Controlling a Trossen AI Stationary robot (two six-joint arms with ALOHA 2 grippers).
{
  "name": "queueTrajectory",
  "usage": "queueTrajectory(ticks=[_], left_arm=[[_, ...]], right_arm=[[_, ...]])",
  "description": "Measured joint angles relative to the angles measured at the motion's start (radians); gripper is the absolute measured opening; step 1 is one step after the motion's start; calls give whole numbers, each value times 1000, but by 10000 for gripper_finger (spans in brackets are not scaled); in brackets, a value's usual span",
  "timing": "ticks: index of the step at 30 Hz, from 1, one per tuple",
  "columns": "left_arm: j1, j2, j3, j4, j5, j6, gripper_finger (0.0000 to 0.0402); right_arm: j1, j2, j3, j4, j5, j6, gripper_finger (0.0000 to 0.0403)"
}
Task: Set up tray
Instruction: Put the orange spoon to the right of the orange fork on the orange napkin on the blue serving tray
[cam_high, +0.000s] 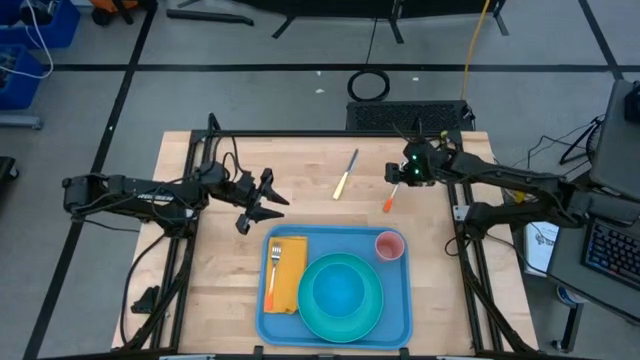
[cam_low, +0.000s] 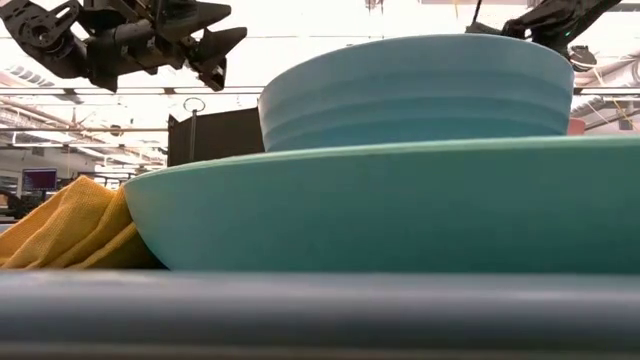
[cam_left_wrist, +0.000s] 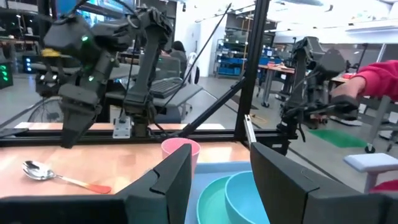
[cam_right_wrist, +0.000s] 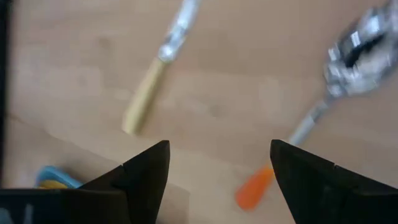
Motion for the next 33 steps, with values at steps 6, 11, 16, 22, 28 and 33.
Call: queueTrajectory(ticks=[6,11,16,22,28,33], left_arm=[[-3,0,-15,1,-1,6,166],[-1,0,-23,2,-6,12,166],[-1,0,-23,-2,-6,20,166],[-1,0,-23,-19,-6,28,166],[-1,0,-23,-39,-7,50,166],[-1,0,-23,-46,-6,51,166]], right_arm=[[-33,101,-1,-59,-69,22,267],[-58,184,0,-45,-106,21,267],[-81,247,2,-40,-133,13,267],[-109,308,62,-118,-121,-47,267],[-122,375,95,-149,-109,-61,267],[-122,423,95,-149,-109,-54,267]])
